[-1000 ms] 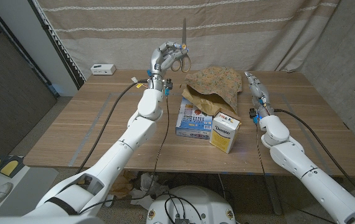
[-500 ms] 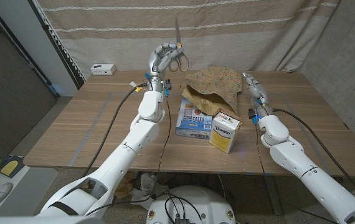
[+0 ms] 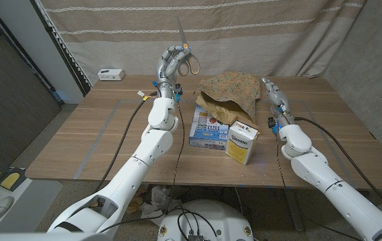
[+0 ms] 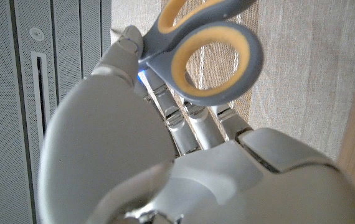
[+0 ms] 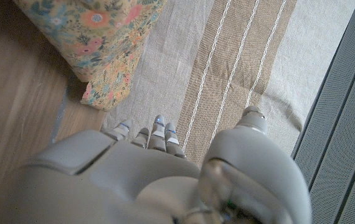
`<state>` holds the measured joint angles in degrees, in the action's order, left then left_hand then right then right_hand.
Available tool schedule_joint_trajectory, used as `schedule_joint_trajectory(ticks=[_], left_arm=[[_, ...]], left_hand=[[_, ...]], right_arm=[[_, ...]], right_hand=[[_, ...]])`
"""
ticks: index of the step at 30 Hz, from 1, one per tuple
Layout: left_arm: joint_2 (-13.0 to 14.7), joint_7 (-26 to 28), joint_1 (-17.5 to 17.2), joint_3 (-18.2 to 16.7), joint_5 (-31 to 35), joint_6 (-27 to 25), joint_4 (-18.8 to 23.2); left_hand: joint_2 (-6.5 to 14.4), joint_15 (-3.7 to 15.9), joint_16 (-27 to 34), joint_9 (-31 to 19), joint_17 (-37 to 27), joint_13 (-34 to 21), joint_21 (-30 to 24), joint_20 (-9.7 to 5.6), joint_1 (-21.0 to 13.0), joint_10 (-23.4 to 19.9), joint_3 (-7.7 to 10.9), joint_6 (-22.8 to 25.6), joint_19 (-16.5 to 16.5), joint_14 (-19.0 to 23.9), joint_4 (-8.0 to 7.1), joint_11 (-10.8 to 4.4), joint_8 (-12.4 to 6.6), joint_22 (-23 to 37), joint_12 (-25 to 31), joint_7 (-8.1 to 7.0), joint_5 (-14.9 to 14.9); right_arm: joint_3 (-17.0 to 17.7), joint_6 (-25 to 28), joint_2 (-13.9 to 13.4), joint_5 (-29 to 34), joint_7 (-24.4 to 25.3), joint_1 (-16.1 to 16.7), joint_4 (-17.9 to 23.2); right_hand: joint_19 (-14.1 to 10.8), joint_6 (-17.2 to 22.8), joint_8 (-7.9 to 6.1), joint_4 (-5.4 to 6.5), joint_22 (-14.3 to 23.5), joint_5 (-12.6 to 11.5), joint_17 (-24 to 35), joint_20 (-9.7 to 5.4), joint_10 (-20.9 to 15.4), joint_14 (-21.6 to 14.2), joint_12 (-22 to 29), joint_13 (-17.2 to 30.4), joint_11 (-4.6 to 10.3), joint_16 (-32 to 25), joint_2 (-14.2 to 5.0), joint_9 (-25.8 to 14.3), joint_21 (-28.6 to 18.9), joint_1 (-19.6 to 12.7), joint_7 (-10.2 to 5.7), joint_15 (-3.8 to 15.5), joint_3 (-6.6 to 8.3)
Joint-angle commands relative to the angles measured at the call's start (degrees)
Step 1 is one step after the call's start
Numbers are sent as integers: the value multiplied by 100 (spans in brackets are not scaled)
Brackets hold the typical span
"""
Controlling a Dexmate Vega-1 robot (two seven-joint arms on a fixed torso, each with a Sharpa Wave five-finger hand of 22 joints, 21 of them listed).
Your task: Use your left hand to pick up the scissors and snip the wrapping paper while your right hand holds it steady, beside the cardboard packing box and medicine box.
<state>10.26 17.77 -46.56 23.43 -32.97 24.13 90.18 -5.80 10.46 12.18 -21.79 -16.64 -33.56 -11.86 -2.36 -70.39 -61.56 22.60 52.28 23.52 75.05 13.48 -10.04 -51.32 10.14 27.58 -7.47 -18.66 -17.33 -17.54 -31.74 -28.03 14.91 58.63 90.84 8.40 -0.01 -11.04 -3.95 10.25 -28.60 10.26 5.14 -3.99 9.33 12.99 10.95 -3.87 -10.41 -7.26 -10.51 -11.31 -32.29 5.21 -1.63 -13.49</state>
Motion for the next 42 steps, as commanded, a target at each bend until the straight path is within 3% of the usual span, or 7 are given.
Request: schedule_joint_trajectory(ticks=[1, 13, 18, 22, 32, 37, 42], left_arm=[[-137, -155, -54, -94, -635, -108, 99], [-243, -160, -60, -133, -865, -61, 50], [-296, -136, -39, -128, -884, -29, 14], [-223, -125, -8, -98, -836, -132, 32], [-132, -56, -20, -197, -775, -74, 178], [-286, -69, -11, -239, -850, 128, 28], [-535, -180, 91, -283, -838, 594, -283]], left_hand=[[36, 328, 48, -17, -12, -32, 0, -850, -95, -66, 601, -14, 52, 345, -565, -88, -15, 4, 47, -15, -28], [36, 328, 48, -17, -12, -32, 0, -850, -95, -66, 601, -14, 52, 345, -565, -88, -15, 4, 47, -15, -28], [36, 328, 48, -17, -12, -32, 0, -850, -95, -66, 601, -14, 52, 345, -565, -88, -15, 4, 47, -15, -28], [36, 328, 48, -17, -12, -32, 0, -850, -95, -66, 601, -14, 52, 345, -565, -88, -15, 4, 47, -15, -28], [36, 328, 48, -17, -12, -32, 0, -850, -95, -66, 601, -14, 52, 345, -565, -88, -15, 4, 47, -15, -28], [36, 328, 48, -17, -12, -32, 0, -850, -95, -66, 601, -14, 52, 345, -565, -88, -15, 4, 47, -15, -28], [36, 328, 48, -17, -12, -32, 0, -850, -95, -66, 601, -14, 52, 345, -565, -88, -15, 4, 47, -15, -28]], right_arm=[[54, 7, -76, 307, 297, 145, 242], [255, 183, -366, 566, 509, 505, 897], [309, 58, -337, 623, 533, 598, 1027], [282, 81, -336, 747, 551, 634, 1128], [314, 265, -380, 1012, 697, 764, 1519], [418, 543, -367, 1203, 984, 925, 1912], [432, 679, -301, 1189, 1039, 981, 2099]], right_hand=[[39, 50, -44, -5, 23, 6, 13, 5, -99, 26, 71, 9, -16, -15, -6, -14, -5, 37, 33, -28, -27], [10, 72, -49, -6, 23, 8, 13, 16, -127, 8, 81, 9, -41, -21, -5, -14, -17, 34, 43, -39, -27], [-9, 97, -56, -7, 22, 11, 13, 20, -176, -38, 99, 10, -47, -38, -12, -14, -23, 31, 47, -31, -23], [-106, 316, -117, -22, 18, 23, 10, 10, -472, -176, 210, 14, 138, -60, -28, -12, -47, -2, 3, 204, -3], [-149, 461, -152, -42, 16, 25, 5, 10, -631, -217, 266, 15, 149, -54, -26, -11, -53, -37, -3, 189, 10], [-420, 1127, -320, -123, 13, 20, -2, 69, -1056, -468, 408, 15, 274, -64, -23, -14, -98, -181, -271, 299, 63], [-494, 1306, -358, -137, 13, 23, -2, 110, -1077, -526, 407, 12, 180, -64, -34, -13, -108, -213, -309, 277, 81]])
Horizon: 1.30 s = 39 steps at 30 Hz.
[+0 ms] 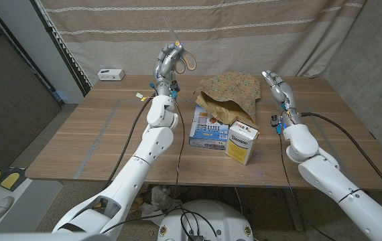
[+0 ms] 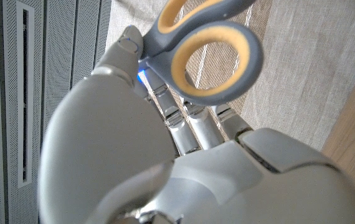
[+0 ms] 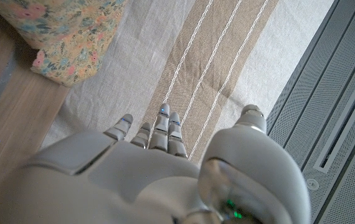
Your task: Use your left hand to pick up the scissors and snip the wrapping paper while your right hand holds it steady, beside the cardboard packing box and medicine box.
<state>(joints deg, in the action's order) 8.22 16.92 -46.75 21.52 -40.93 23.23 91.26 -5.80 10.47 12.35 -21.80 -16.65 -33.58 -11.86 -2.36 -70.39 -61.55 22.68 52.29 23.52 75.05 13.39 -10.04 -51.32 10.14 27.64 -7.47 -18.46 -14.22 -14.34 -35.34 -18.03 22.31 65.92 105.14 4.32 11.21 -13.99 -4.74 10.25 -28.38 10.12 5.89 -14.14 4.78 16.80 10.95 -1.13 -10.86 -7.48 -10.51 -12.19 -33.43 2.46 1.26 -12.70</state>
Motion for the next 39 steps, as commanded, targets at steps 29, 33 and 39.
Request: schedule_joint_trajectory(ticks=[29, 33, 39], left_arm=[[-723, -528, 348, -150, -462, 1069, -989], [-750, -537, 363, -151, -466, 1093, -1024], [-798, -544, 387, -151, -463, 1141, -1078]], left_hand=[[105, 318, 1327, -648, -431, 396, -1389, -670, -554, 574, 215, -69, -1052, -768, -980, 38, -56, 834, 1094, 18, -798], [105, 318, 1327, -648, -431, 396, -1389, -670, -554, 574, 214, -69, -1052, -768, -980, 38, -56, 834, 1094, 18, -798], [105, 318, 1327, -648, -431, 396, -1389, -670, -554, 574, 214, -69, -1052, -768, -980, 38, -56, 834, 1094, 18, -798]], right_arm=[[120, 1870, -204, 681, 509, 753, 2486], [99, 1956, -221, 657, 454, 752, 2553], [-5, 2111, -344, 820, 374, 725, 2693]], right_hand=[[-385, 1243, -264, -335, 6, 38, 5, 140, -287, -391, 35, -12, -341, -3, -189, -17, -10, -763, 155, -222, 371], [-394, 1328, -279, -365, 6, 42, 5, 152, -307, -399, 35, -14, -339, 5, -198, -19, -3, -854, 104, -221, 420], [-422, 1391, -283, -393, 6, 46, 5, 164, -306, -400, 25, -15, -345, 14, -206, -20, -3, -949, 125, -224, 472]])
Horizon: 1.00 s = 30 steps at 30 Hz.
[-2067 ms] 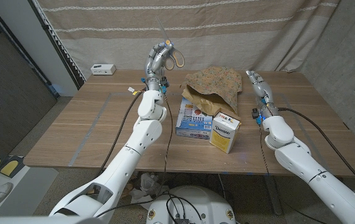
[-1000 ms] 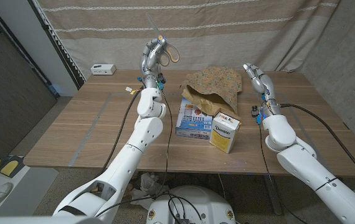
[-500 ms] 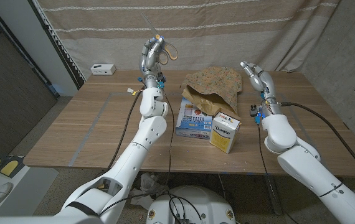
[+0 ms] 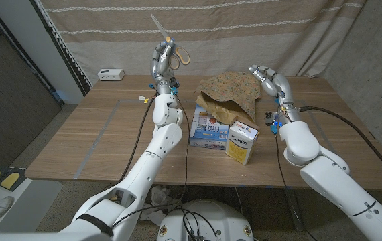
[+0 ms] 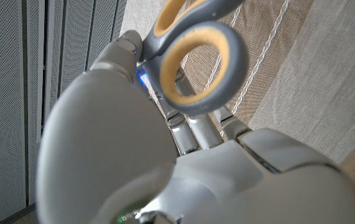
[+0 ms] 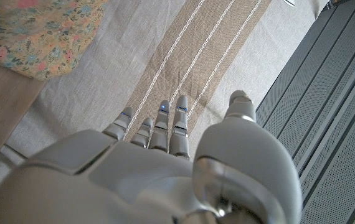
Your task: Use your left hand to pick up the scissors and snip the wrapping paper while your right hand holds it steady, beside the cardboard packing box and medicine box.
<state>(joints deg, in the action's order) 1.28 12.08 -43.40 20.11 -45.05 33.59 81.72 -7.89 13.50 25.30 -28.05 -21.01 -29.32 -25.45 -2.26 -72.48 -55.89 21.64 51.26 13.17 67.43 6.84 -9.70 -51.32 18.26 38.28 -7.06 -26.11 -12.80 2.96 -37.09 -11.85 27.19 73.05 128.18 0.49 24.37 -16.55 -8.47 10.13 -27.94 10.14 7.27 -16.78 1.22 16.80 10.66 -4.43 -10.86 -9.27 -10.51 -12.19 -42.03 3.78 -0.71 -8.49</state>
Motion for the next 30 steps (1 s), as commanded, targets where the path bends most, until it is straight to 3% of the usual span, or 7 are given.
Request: schedule_joint_trajectory(ticks=[1, 13, 24, 26, 27, 28, 30], left_arm=[[-113, -67, 55, -8, -55, 114, -135], [-189, -139, 54, 3, -152, 135, -139], [-296, -256, 58, 18, -279, 183, -195], [-310, -283, 49, 15, -342, 158, -181], [-310, -285, 48, 14, -344, 156, -180], [-322, -304, 47, 12, -380, 148, -183], [-329, -323, 53, 16, -401, 134, -188]], left_hand=[[314, 14, 31, -23, 6, -30, -30, -680, -344, 8, 318, 34, -17, -6, -325, 4, -56, 22, 30, -22, -33], [314, 14, 31, -23, 6, -30, -30, -680, -344, 8, 318, 34, -17, -6, -325, 4, -56, 22, 30, -22, -33], [314, 14, 31, -23, 6, -30, -30, -680, -344, 8, 318, 34, -17, -6, -325, 4, -56, 22, 30, -22, -33], [314, 14, 31, -23, 6, -30, -30, -680, -344, 8, 318, 34, -17, -6, -325, 4, -56, 22, 30, -22, -33], [314, 14, 31, -23, 6, -30, -30, -680, -344, 8, 318, 34, -17, -6, -325, 4, -56, 22, 30, -22, -33], [314, 14, 31, -23, 6, -30, -30, -680, -344, 8, 318, 34, -17, -6, -325, 4, -56, 22, 30, -22, -33], [314, 14, 31, -23, 6, -30, -30, -680, -344, 8, 318, 34, -17, -6, -325, 4, -56, 22, 30, -22, -33]], right_arm=[[-159, 407, -174, 225, -109, 9, 408], [-309, 815, -160, 707, 151, 30, 697], [-612, 804, 48, 1079, 350, -36, 684], [-645, 814, 53, 1133, 340, -56, 680], [-643, 815, 59, 1138, 335, -54, 680], [-655, 820, 81, 1120, 319, -69, 672], [-668, 821, 107, 1125, 314, -81, 654]], right_hand=[[-47, 76, -25, -23, 19, 3, 4, 28, -43, -47, 24, 14, -16, 14, -28, -21, -4, -101, -5, -29, 59], [-112, 332, -73, -52, 20, 31, 5, 44, -77, -84, 16, 11, -55, 18, -24, -25, -2, -288, -17, -61, 163], [-139, 590, -124, -68, 23, 58, 5, 82, -49, -100, -15, 10, -74, 25, -8, -27, 9, -443, -71, -79, 244], [-532, 706, -100, -74, 31, 94, 5, -187, -81, -173, -29, 8, -106, 14, 18, -27, -114, -629, 15, -63, 337], [-573, 713, -95, -74, 32, 98, 5, -212, -82, -177, -31, 8, -118, 15, 23, -27, -126, -644, 22, -62, 344], [-596, 720, -90, -73, 32, 101, 5, -200, -81, -178, -34, 8, -122, 17, 28, -27, -130, -659, 45, -67, 350], [-507, 731, -66, -67, 32, 113, 5, -21, -78, -175, -45, 8, -125, 26, 43, -28, -78, -709, 50, -76, 372]])
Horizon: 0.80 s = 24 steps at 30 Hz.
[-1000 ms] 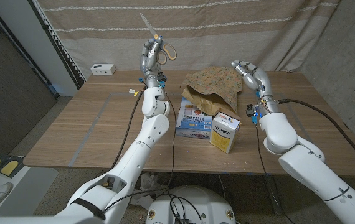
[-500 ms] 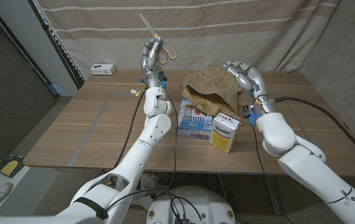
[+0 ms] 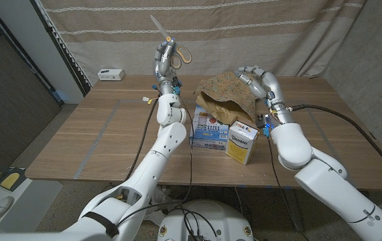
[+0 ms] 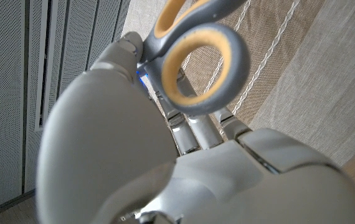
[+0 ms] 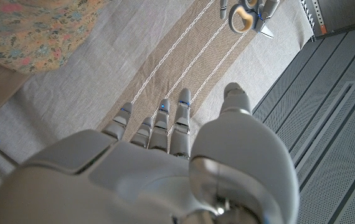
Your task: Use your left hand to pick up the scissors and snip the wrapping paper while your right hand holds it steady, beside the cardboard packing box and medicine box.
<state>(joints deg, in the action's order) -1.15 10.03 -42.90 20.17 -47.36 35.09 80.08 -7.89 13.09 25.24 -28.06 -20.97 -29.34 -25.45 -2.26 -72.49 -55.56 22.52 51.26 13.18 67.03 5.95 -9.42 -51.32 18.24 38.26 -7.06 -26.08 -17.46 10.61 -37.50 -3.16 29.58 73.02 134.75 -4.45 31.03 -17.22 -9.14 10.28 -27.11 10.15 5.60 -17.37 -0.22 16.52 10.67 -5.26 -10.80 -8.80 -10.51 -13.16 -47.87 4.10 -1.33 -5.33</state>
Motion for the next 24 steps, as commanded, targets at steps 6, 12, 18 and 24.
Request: schedule_joint_trajectory(ticks=[6, 12, 18, 24], left_arm=[[-159, -291, 111, 19, -242, 34, -184], [-266, -525, 233, 10, -400, 58, -415], [-343, -702, 324, -25, -543, 42, -598], [-445, -884, 445, -73, -701, 15, -826]], left_hand=[[329, 58, -202, 194, 316, 208, -40, -805, -264, -122, 142, 11, 262, 338, -266, -159, 75, -244, -57, -23, 126], [329, 58, -202, 194, 316, 208, -40, -805, -264, -122, 142, 11, 262, 338, -266, -159, 75, -244, -57, -23, 126], [329, 58, -202, 194, 316, 208, -40, -805, -264, -122, 142, 11, 262, 338, -266, -159, 75, -244, -57, -23, 126], [329, 58, -202, 194, 316, 208, -40, -805, -264, -122, 142, 11, 262, 338, -266, -159, 75, -244, -57, -23, 126]], right_arm=[[-255, 88, 205, 285, 56, -133, -48], [-249, 114, 220, 185, -34, -158, -55], [-298, 133, 192, 211, -89, -209, -55], [-387, 179, 206, 304, -83, -305, -68]], right_hand=[[147, 68, 48, 17, 13, 50, 7, 244, 111, 24, -86, 7, -54, 44, 7, -29, 107, -197, 6, -78, 92], [227, 186, 56, 38, 13, 69, 9, 260, 221, 115, -147, 9, -54, 61, 6, -33, 151, -267, -249, -105, 133], [272, 134, 111, 45, 13, 79, 9, 262, 341, 194, -204, 10, -61, 75, 0, -35, 171, -320, -253, -142, 164], [300, 93, 152, 55, 14, 87, 10, 267, 446, 254, -252, 11, -93, 82, -6, -38, 181, -348, -250, -190, 184]])
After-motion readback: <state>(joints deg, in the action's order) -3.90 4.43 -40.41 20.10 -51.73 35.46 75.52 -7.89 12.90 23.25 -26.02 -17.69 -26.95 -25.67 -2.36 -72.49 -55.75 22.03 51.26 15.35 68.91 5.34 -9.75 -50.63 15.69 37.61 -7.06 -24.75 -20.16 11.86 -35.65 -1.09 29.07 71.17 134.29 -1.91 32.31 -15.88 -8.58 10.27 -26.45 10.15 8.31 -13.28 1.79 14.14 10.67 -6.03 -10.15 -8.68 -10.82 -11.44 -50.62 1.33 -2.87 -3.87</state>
